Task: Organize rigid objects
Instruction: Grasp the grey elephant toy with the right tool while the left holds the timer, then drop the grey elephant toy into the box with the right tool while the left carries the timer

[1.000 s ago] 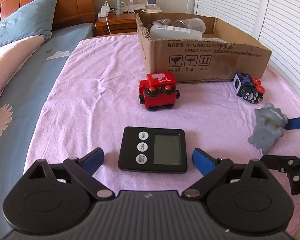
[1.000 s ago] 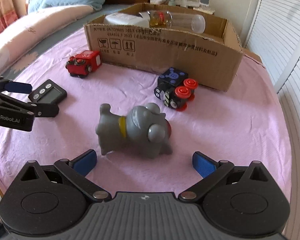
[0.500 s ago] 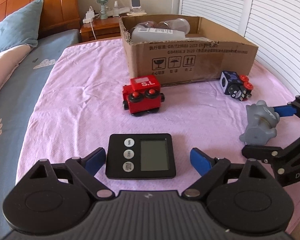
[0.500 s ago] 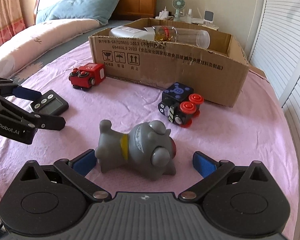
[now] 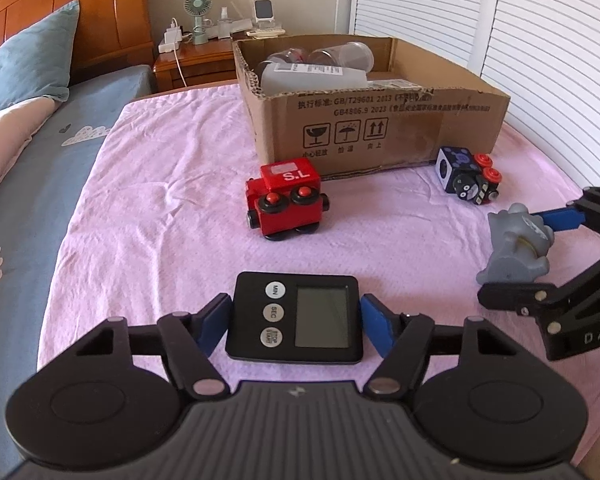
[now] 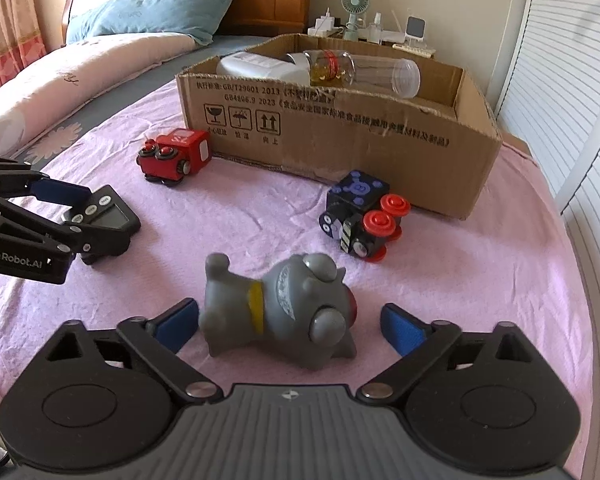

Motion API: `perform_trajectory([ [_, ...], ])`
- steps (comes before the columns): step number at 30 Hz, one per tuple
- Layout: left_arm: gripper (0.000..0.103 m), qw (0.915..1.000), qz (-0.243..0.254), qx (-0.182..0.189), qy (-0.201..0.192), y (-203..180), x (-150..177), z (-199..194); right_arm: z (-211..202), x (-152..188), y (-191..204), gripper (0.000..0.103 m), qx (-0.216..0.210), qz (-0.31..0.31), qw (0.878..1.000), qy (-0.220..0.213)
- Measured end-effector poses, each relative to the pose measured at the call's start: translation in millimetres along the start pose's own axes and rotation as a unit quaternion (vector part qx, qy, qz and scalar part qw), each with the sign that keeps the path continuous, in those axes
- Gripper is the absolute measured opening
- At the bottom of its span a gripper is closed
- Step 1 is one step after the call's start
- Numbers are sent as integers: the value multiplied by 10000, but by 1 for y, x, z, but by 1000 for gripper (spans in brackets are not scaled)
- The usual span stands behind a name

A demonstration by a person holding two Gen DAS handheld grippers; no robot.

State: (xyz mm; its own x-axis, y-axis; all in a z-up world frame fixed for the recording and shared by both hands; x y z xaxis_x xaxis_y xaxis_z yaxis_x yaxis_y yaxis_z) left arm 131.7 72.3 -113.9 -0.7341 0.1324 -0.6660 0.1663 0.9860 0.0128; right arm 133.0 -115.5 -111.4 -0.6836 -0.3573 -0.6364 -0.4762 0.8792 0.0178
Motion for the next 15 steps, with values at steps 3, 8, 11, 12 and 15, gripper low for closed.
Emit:
perform_trajectory([
  [3,69,10000,46,40,40,1,-1,0,-2,-1,3,81,-7,-100,9999,50],
  [8,69,9996,192,166,141,-1,-1,-1,-7,-2,6,78,-28,-178,9998,63],
  [11,69,9989,324,268,204,-2,-2,-5,-13,-5,4,78,-109,-129,9998,72],
  [12,69,9986,392,295,219,-3,-2,-6,-15,-6,3,78,-133,-131,9998,67],
  [15,69,9977,534,330,260,-3,-4,-9,-21,-9,0,77,-125,-170,9998,48],
])
Point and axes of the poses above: each gripper's, at about its wrist camera, not at the fingertips, and z roughly the way its jaws point, y to its left, x to its underside, the point moved 3 cm from there along z, roughly the way its jaws point, and after that the axes turned 3 degrees about -x, right-handed, at the moved point
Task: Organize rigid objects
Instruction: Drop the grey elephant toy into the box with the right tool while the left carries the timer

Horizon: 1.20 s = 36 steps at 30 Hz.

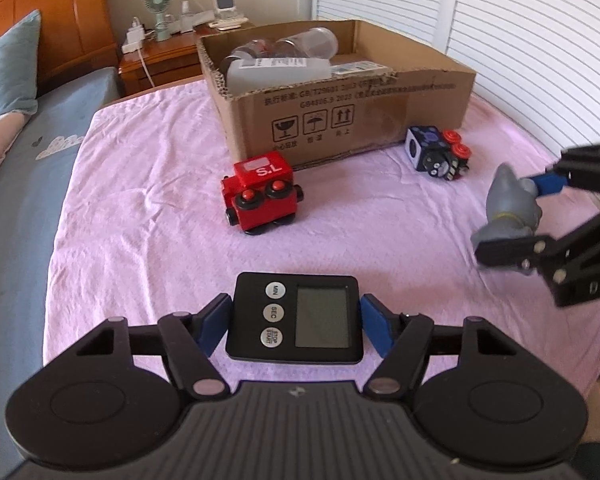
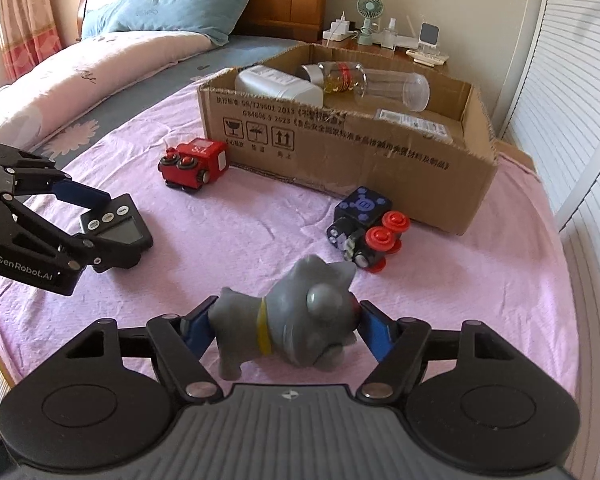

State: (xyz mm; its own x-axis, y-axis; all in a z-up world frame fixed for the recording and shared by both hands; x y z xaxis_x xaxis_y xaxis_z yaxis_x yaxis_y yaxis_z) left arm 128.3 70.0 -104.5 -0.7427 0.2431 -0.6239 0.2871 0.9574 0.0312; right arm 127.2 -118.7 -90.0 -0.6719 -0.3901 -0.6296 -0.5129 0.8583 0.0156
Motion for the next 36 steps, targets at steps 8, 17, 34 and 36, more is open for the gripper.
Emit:
perform_trajectory([
  [8,69,9998,150,77,-43,1,-8,-12,-15,-7,-4,77,4,-59,9999,-114],
  [17,69,9995,230,144,-128,2,-20,-21,-38,-54,-33,77,97,129,9974,-701],
  [34,69,9985,481,122,-242,-6,-47,-23,0,-109,-84,103,547,461,9932,-922],
  [36,69,9983,515,114,-264,-8,-50,-24,-5,-102,-81,103,524,502,9933,-898],
])
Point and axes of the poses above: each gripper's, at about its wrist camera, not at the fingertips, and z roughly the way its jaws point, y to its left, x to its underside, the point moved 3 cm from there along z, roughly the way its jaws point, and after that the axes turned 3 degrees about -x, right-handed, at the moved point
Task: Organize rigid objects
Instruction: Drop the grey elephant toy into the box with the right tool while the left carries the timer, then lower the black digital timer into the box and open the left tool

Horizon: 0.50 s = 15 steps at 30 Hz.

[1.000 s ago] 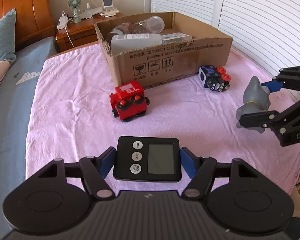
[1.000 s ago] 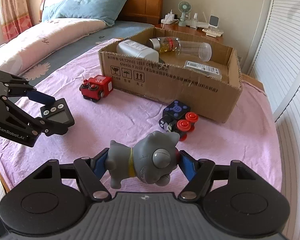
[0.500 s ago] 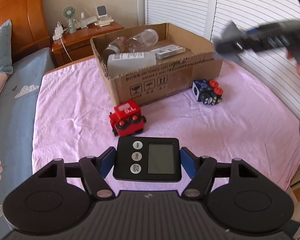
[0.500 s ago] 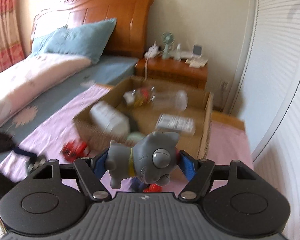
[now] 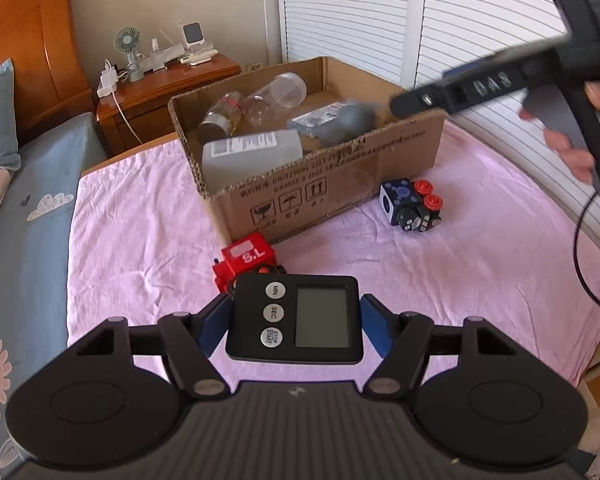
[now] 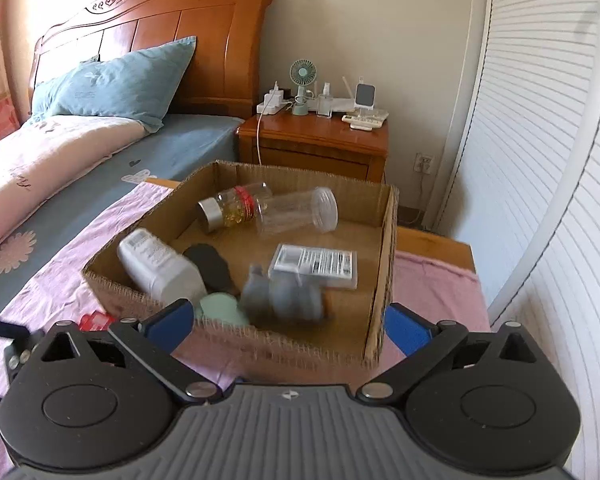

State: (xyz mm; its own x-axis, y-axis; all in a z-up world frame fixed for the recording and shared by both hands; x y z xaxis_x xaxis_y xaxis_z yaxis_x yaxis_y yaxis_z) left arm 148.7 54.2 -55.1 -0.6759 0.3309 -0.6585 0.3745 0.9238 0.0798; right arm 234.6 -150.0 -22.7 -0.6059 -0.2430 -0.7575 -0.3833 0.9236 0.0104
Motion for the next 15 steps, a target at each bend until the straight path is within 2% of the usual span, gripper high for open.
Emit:
perform_trajectory([
  [5,69,9999,76,0,-91,-4,-14,-3,-18,19,5,103,-10,162,9997,203],
  [9,69,9998,119,22,-158,-7,-32,-5,-31,39,8,103,186,400,9985,317],
  [15,69,9989,267,81,-364,-22,-70,-5,-45,61,3,103,236,764,9962,334],
])
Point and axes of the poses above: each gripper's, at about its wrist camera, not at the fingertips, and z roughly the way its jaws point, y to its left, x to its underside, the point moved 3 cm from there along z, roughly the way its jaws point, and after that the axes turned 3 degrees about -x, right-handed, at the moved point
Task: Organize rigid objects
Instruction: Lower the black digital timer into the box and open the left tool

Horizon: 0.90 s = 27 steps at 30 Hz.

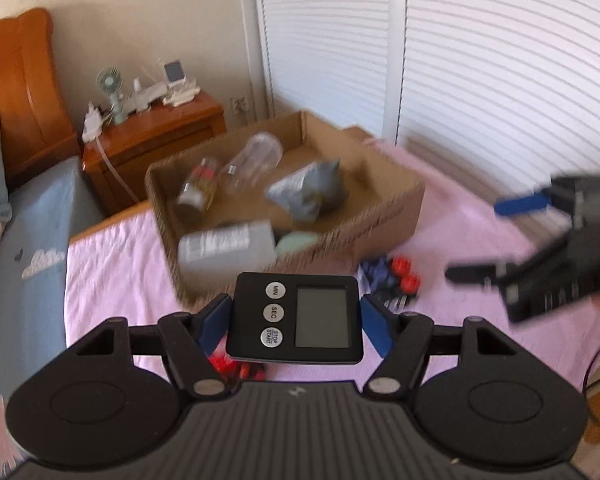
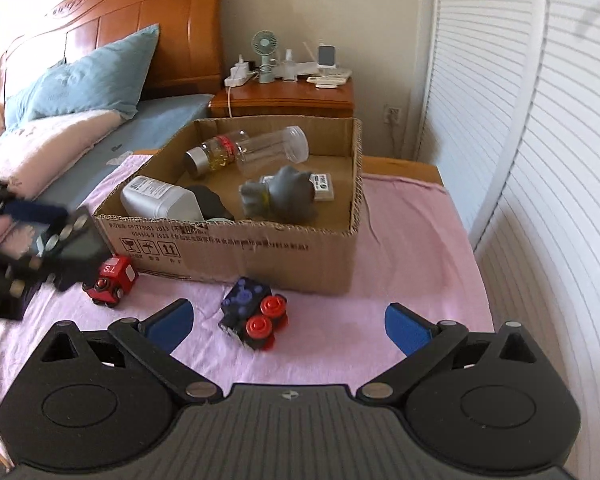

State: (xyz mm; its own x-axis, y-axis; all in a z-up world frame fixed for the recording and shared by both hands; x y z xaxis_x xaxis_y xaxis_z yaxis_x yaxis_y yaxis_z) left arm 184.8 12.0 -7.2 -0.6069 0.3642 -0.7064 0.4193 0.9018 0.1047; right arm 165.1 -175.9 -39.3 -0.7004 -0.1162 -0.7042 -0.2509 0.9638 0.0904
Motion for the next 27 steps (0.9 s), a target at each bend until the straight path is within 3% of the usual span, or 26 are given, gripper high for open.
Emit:
perform_trajectory([
  [7,69,9998,109,81,-178,-26,-50,33,-7,8,-11,103,33,157,9998,-99],
  [15,70,10000,28,54,32,-50,-72,88,-7,15,-19,103,-18,182,9998,-94],
  [19,92,10000,14,-81,31,-53,-69,91,-6,17,-23,103,-34,220,9997,-63],
  [27,96,9997,-33,-253,34,-52,-59,60,-13,20,-19,103,-112,221,9996,-109],
])
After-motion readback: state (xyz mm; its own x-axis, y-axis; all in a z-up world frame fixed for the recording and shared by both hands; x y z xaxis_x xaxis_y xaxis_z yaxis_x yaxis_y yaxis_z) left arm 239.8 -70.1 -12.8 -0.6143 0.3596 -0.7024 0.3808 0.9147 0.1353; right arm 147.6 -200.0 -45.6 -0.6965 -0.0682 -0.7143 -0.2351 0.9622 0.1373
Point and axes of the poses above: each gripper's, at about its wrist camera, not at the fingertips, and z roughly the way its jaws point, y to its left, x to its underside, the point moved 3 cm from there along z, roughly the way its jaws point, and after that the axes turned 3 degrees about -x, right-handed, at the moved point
